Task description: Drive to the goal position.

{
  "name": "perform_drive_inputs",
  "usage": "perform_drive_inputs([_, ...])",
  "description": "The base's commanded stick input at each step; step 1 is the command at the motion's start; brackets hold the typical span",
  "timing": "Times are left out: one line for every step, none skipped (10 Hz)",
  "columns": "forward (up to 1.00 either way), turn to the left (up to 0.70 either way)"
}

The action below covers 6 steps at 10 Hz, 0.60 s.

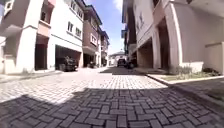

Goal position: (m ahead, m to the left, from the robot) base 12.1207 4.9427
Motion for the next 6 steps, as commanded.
perform_drive_inputs([0.50, 0.00])
perform_drive_inputs([0.50, 0.00])
perform_drive_inputs([0.50, 0.00])
perform_drive_inputs([0.50, 0.00])
perform_drive_inputs([0.50, 0.00])
perform_drive_inputs([0.50, 0.00])
